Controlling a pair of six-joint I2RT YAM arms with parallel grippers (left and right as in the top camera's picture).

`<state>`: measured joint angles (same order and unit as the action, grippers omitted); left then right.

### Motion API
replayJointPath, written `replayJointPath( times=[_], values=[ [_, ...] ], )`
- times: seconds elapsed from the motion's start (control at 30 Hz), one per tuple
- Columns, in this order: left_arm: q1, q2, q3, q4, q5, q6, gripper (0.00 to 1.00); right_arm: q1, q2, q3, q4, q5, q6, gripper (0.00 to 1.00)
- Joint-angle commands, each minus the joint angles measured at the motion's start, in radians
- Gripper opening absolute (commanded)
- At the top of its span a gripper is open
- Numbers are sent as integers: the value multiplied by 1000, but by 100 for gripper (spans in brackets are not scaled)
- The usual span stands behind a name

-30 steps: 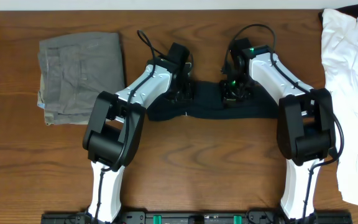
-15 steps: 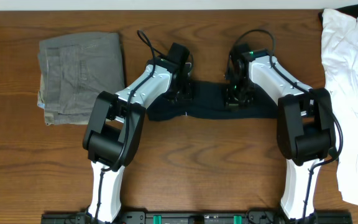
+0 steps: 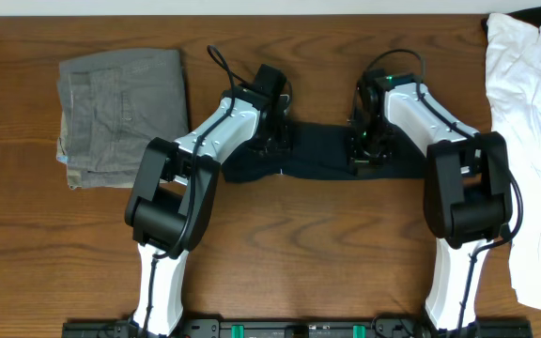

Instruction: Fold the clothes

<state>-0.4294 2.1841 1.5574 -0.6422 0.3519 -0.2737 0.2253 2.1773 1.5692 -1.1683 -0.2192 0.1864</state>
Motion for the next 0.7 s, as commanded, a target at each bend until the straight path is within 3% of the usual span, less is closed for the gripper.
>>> replayJointPath(
  times=[0.0,0.67],
  values=[
    [-1,38,-16,-6,-76,-5,8,-4,-29,-11,-13,14,4,1],
    [1,38,-16,-6,-77,-5,8,-11,-29,-13,-103,277,117,1]
  ],
)
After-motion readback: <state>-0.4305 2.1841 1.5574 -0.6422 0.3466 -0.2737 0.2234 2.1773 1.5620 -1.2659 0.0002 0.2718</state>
